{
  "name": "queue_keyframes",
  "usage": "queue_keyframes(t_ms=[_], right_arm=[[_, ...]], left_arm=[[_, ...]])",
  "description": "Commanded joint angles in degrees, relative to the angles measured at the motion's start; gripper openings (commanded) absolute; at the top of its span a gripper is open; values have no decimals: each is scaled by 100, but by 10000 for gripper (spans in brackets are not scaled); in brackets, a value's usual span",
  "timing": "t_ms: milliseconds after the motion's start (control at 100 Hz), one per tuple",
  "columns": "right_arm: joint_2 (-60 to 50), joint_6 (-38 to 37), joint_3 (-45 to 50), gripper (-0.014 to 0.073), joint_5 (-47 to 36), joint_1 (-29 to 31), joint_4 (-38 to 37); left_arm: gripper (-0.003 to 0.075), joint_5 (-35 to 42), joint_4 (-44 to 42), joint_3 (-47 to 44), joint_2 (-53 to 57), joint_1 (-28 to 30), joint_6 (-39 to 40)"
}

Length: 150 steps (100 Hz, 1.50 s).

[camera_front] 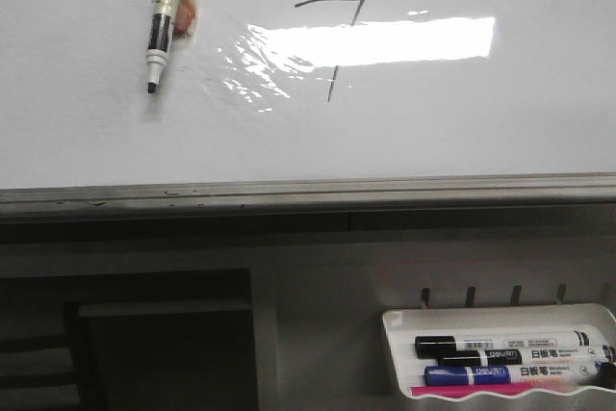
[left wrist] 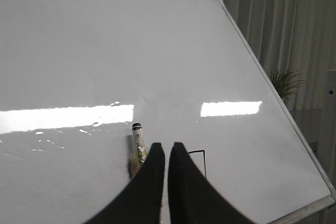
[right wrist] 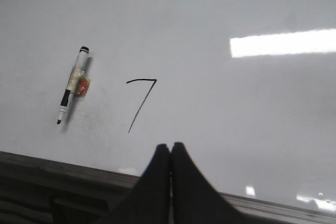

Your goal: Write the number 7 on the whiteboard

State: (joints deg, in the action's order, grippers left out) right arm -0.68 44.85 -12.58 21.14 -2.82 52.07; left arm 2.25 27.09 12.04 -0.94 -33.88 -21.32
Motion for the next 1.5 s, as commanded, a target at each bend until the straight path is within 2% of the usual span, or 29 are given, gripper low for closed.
queue_keyframes(t_ms=[0, 720, 850, 930, 1100, 1280, 1490], right_arm=[[-55, 57, -122, -64, -257, 31, 212], [-55, 57, -122, -64, -267, 31, 248], [-55, 57, -122, -64, -267, 31, 248], [-55, 57, -122, -64, -267, 31, 248], [-55, 57, -122, -64, -267, 31, 248], [-55, 57, -122, -64, -267, 31, 248], [-55, 57, -122, -64, -267, 31, 248]], left_arm=[[-20, 387, 59, 146, -61, 12, -2], [-20, 387, 47, 146, -61, 12, -2], [-20, 259, -1060, 146, -96, 94, 232], [-20, 235, -1626, 59, -201, 458, 649], [-20, 221, -1694, -442, -326, 1562, 722], [-20, 284, -2271, -852, -291, 2558, 1217], [-20, 575, -2384, -1402, 125, 2928, 1474]])
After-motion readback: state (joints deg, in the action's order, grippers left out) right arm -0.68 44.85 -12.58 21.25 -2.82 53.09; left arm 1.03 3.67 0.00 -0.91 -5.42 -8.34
